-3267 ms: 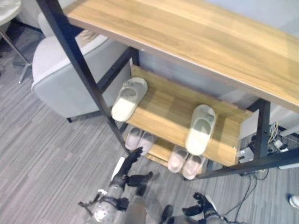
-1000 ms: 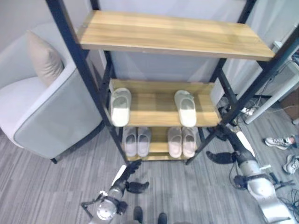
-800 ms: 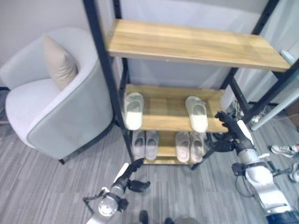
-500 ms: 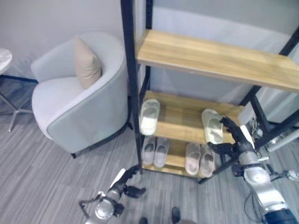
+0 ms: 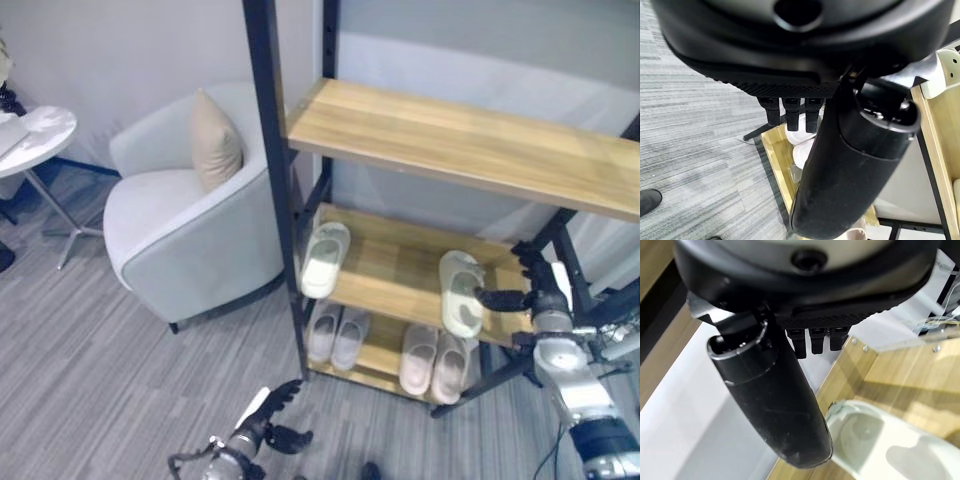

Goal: Arrange the slippers neatly on the shoe rack.

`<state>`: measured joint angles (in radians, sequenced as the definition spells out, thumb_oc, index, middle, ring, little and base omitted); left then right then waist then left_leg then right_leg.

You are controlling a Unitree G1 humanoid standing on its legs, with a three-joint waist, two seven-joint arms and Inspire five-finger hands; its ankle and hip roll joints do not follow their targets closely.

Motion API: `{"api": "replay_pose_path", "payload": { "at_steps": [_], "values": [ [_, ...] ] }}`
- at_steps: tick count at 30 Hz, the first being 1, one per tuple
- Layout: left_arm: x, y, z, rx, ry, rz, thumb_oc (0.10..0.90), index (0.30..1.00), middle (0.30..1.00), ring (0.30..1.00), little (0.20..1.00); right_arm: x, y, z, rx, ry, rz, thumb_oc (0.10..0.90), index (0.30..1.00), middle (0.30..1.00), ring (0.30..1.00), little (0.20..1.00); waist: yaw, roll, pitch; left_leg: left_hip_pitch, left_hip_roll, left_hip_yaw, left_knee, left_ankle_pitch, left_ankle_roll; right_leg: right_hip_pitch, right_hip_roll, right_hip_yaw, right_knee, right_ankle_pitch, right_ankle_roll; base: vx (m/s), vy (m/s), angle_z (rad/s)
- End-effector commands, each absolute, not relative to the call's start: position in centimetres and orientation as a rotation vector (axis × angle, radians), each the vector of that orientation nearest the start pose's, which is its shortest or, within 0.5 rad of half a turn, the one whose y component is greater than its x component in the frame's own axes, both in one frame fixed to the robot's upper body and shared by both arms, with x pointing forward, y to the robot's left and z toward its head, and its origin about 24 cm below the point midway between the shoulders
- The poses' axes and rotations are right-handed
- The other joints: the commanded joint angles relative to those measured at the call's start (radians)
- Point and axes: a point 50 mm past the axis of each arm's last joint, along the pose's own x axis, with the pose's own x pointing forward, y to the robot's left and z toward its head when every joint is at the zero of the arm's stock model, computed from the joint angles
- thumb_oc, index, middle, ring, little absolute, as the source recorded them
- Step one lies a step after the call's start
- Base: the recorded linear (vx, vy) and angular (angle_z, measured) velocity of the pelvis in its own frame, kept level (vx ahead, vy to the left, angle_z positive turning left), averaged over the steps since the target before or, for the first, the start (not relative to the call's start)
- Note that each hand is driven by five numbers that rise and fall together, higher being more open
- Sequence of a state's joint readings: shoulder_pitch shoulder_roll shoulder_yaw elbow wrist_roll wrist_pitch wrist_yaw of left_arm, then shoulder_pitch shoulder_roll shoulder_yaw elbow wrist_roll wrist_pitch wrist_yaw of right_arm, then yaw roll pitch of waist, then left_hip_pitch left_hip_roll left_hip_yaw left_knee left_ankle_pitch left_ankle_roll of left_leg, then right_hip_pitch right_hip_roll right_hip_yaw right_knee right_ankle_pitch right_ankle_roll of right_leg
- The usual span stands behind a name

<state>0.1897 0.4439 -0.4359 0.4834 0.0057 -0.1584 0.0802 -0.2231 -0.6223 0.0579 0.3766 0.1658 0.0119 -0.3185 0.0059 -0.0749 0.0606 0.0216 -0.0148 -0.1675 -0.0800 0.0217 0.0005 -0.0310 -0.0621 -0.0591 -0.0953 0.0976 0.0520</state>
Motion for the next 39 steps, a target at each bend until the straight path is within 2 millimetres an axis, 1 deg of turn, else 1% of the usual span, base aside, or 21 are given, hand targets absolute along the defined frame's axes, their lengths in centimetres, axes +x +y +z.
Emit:
{"api": "replay_pose_path", "payload": {
  "at_steps": [1,2,3,5,9,11,12,16,17,18,19,21,22,26,28,32,35,36,37,38,39],
  "values": [
    [17.8,19.0,-7.3,0.497,0.408,-0.275,0.800,0.900,0.900,0.900,0.900,30.4,-32.0,14.6,-0.518,-0.202,-0.522,0.800,0.900,0.900,0.900,0.900,0.024,-0.011,-0.007,0.012,0.047,0.059,0.006,-0.057,-0.020,0.055,-0.026,-0.028,0.062,-0.131,0.054,0.01,0.051,-0.03],
    [17.8,19.0,-7.5,0.508,0.413,-0.279,0.800,0.900,0.900,0.900,0.900,30.5,-32.4,14.4,-0.521,-0.187,-0.535,0.800,0.900,0.900,0.900,0.900,0.024,-0.013,-0.004,0.010,0.047,0.060,0.006,-0.058,-0.021,0.055,-0.026,-0.029,0.059,-0.130,0.054,0.02,0.059,-0.02],
    [17.8,19.5,-7.4,0.525,0.412,-0.274,0.800,0.900,0.900,0.900,0.900,30.5,-33.2,14.1,-0.543,-0.155,-0.556,0.800,0.900,0.900,0.900,0.900,0.025,-0.018,-0.002,0.008,0.048,0.062,0.004,-0.059,-0.021,0.055,-0.025,-0.031,0.051,-0.128,0.054,0.00,0.055,-0.02],
    [17.7,20.4,-7.6,0.529,0.430,-0.237,0.800,0.900,0.900,0.900,0.900,30.5,-34.0,13.9,-0.540,-0.126,-0.587,0.800,0.900,0.900,0.900,0.900,0.026,-0.022,0.007,-0.004,0.050,0.063,0.003,-0.055,-0.023,0.049,-0.025,-0.031,0.044,-0.122,0.056,-0.04,0.041,0.01],
    [17.5,22.5,-7.8,0.561,0.463,-0.154,0.800,0.900,0.900,0.900,0.900,30.5,-34.9,13.7,-0.505,-0.097,-0.599,0.800,0.900,0.900,0.900,0.900,0.027,-0.027,0.020,-0.026,0.051,0.066,0.000,-0.048,-0.025,0.030,-0.025,-0.031,0.038,-0.115,0.058,-0.04,0.037,0.01],
    [17.6,23.3,-7.7,0.549,0.470,-0.099,0.800,0.900,0.900,0.900,0.900,30.5,-35.2,13.9,-0.492,-0.090,-0.606,0.800,0.900,0.900,0.900,0.900,0.030,-0.028,0.030,-0.035,0.050,0.063,0.001,-0.044,-0.026,0.020,-0.027,-0.033,0.040,-0.114,0.059,-0.02,0.041,0.01],
    [17.7,23.8,-7.9,0.530,0.485,-0.061,0.800,0.900,0.900,0.900,0.900,30.7,-35.5,14.3,-0.505,-0.089,-0.607,0.800,0.900,0.900,0.900,0.900,0.033,-0.027,0.040,-0.040,0.054,0.061,0.000,-0.048,-0.027,0.016,-0.025,-0.035,0.039,-0.119,0.058,-0.01,0.035,0.02],
    [17.8,23.7,-8.0,0.534,0.487,-0.062,0.800,0.900,0.900,0.900,0.900,31.0,-35.7,15.3,-0.509,-0.114,-0.609,0.800,0.900,0.900,0.900,0.900,0.037,-0.029,0.055,-0.062,0.055,0.056,0.000,-0.041,-0.029,-0.001,-0.027,-0.042,0.038,-0.114,0.060,-0.05,0.025,0.02],
    [18.1,23.6,-8.1,0.539,0.482,-0.056,0.800,0.900,0.900,0.900,0.900,31.4,-35.6,16.6,-0.506,-0.157,-0.604,0.800,0.900,0.900,0.900,0.900,0.044,-0.033,0.076,-0.092,0.055,0.050,0.000,-0.031,-0.031,-0.026,-0.027,-0.047,0.038,-0.106,0.061,-0.09,0.022,0.04],
    [18.2,23.7,-8.1,0.540,0.480,-0.054,0.800,0.900,0.900,0.900,0.900,31.5,-35.6,17.1,-0.511,-0.172,-0.604,0.800,0.900,0.900,0.900,0.900,0.047,-0.034,0.082,-0.104,0.053,0.048,0.001,-0.027,-0.031,-0.036,-0.027,-0.048,0.038,-0.104,0.062,-0.14,0.043,0.04],
    [18.5,23.6,-8.0,0.539,0.472,-0.049,0.800,0.900,0.900,0.900,0.900,31.8,-35.7,18.2,-0.522,-0.201,-0.610,0.800,0.900,0.900,0.900,0.900,0.052,-0.035,0.097,-0.131,0.053,0.044,0.003,-0.019,-0.031,-0.059,-0.028,-0.050,0.040,-0.098,0.062,-0.10,0.027,0.02],
    [18.6,23.6,-8.0,0.543,0.468,-0.046,0.800,0.900,0.900,0.900,0.900,32.0,-35.8,18.9,-0.533,-0.212,-0.616,0.800,0.900,0.900,0.900,0.900,0.055,-0.038,0.109,-0.150,0.052,0.039,0.004,-0.013,-0.032,-0.077,-0.030,-0.050,0.041,-0.092,0.063,-0.07,0.031,0.04],
    [18.8,23.6,-7.9,0.544,0.464,-0.045,0.800,0.900,0.900,0.900,0.900,32.3,-35.7,19.3,-0.500,-0.221,-0.615,0.800,0.900,0.900,0.900,0.900,0.058,-0.039,0.115,-0.164,0.050,0.038,0.005,-0.009,-0.032,-0.089,-0.031,-0.050,0.043,-0.088,0.064,-0.04,0.032,0.06],
    [19.6,23.3,-7.3,0.538,0.424,-0.040,0.800,0.900,0.900,0.900,0.900,32.4,-36.7,19.9,-0.580,-0.178,-0.620,0.800,0.900,0.900,0.900,0.900,0.064,-0.046,0.134,-0.202,0.048,0.033,0.009,0.003,-0.033,-0.121,-0.032,-0.053,0.048,-0.081,0.064,-0.03,0.031,0.07],
    [20.3,23.1,-6.9,0.527,0.397,-0.027,0.800,0.900,0.900,0.900,0.900,32.5,-36.7,20.0,-0.568,-0.177,-0.621,0.800,0.900,0.900,0.900,0.900,0.066,-0.047,0.142,-0.216,0.046,0.031,0.012,0.006,-0.033,-0.131,-0.034,-0.054,0.047,-0.078,0.064,-0.02,0.041,0.11],
    [21.3,23.0,-6.3,0.527,0.367,-0.012,0.800,0.900,0.900,0.900,0.900,33.1,-36.0,20.2,-0.544,-0.186,-0.597,0.800,0.900,0.900,0.900,0.900,0.067,-0.054,0.153,-0.233,0.044,0.030,0.017,0.006,-0.032,-0.145,-0.035,-0.056,0.048,-0.073,0.066,0.00,0.007,0.01],
    [21.8,23.1,-5.8,0.521,0.343,-0.003,0.800,0.900,0.900,0.900,0.900,33.5,-35.2,20.1,-0.595,-0.184,-0.561,0.800,0.900,0.900,0.900,0.900,0.068,-0.058,0.163,-0.242,0.041,0.032,0.022,0.006,-0.031,-0.153,-0.036,-0.054,0.049,-0.071,0.068,0.00,0.012,0.00],
    [21.8,23.1,-5.8,0.520,0.344,0.003,0.800,0.900,0.900,0.900,0.900,33.6,-34.9,20.0,-0.581,-0.186,-0.550,0.745,0.818,0.818,0.818,0.818,0.068,-0.058,0.165,-0.243,0.040,0.031,0.022,0.006,-0.031,-0.154,-0.037,-0.054,0.050,-0.072,0.068,-0.01,0.036,0.00],
    [21.8,23.1,-5.9,0.521,0.344,0.006,0.800,0.900,0.900,0.900,0.900,33.6,-34.7,19.8,-0.584,-0.187,-0.538,0.508,0.462,0.462,0.462,0.462,0.068,-0.058,0.167,-0.243,0.040,0.030,0.022,0.006,-0.030,-0.155,-0.038,-0.054,0.052,-0.073,0.068,-0.01,0.042,-0.01],
    [21.8,23.1,-5.9,0.520,0.345,0.009,0.800,0.900,0.900,0.900,0.900,33.6,-34.4,19.8,-0.587,-0.201,-0.528,0.400,0.300,0.300,0.300,0.300,0.068,-0.058,0.171,-0.243,0.039,0.029,0.021,0.006,-0.029,-0.156,-0.040,-0.056,0.054,-0.074,0.069,0.00,0.000,0.00],
    [21.8,23.1,-5.9,0.521,0.345,0.008,0.800,0.900,0.900,0.900,0.900,33.6,-34.4,19.8,-0.587,-0.200,-0.528,0.400,0.300,0.300,0.300,0.300,0.068,-0.058,0.171,-0.242,0.039,0.029,0.021,0.006,-0.029,-0.155,-0.040,-0.057,0.055,-0.074,0.069,-0.02,0.041,-0.01]
  ]
}}
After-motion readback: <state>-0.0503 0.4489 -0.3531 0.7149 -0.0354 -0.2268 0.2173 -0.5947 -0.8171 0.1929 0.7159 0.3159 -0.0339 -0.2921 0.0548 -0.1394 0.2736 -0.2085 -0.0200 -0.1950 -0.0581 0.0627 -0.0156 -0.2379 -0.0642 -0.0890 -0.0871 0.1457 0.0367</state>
